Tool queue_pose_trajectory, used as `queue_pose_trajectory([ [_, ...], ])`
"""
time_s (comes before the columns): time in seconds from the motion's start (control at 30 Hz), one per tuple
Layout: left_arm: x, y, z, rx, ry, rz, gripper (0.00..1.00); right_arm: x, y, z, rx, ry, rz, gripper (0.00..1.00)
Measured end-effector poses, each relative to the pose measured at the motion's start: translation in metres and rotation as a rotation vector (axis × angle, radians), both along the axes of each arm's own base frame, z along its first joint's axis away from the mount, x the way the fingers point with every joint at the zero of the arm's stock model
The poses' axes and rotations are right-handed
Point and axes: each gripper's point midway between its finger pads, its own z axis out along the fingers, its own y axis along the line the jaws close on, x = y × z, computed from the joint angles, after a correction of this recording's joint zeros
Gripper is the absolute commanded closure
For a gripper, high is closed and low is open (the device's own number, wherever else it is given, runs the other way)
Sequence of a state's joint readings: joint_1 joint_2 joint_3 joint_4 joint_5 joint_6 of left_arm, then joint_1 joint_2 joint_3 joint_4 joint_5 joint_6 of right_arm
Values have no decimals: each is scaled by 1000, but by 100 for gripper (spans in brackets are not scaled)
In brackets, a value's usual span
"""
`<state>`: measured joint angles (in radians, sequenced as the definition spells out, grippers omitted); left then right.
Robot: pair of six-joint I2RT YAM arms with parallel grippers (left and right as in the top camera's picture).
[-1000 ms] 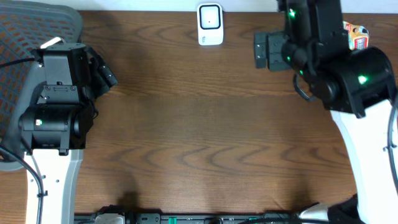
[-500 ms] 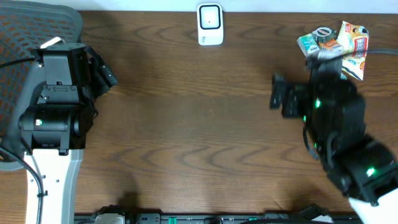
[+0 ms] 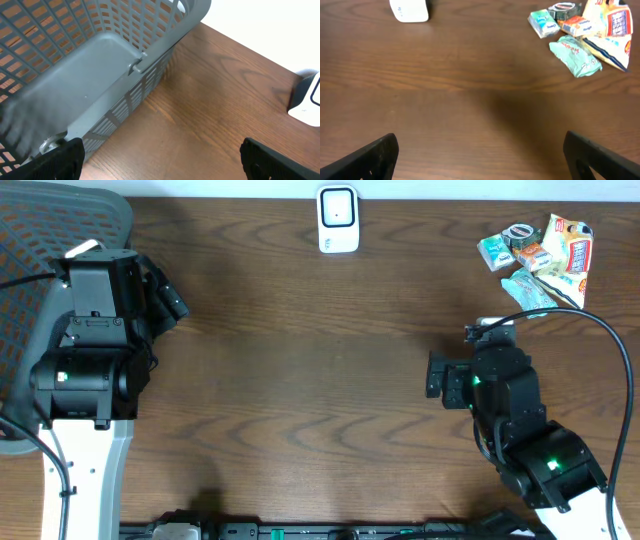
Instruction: Scan the item barcode
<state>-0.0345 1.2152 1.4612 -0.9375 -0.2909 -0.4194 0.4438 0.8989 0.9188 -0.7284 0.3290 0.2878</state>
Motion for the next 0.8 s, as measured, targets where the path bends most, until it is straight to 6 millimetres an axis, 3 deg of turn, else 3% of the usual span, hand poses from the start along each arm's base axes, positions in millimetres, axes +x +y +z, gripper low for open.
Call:
queue_pose_trajectory([
  [0.8,0,0,0,0,0,0,2,-2,-1,-6,3,27,-12,1],
])
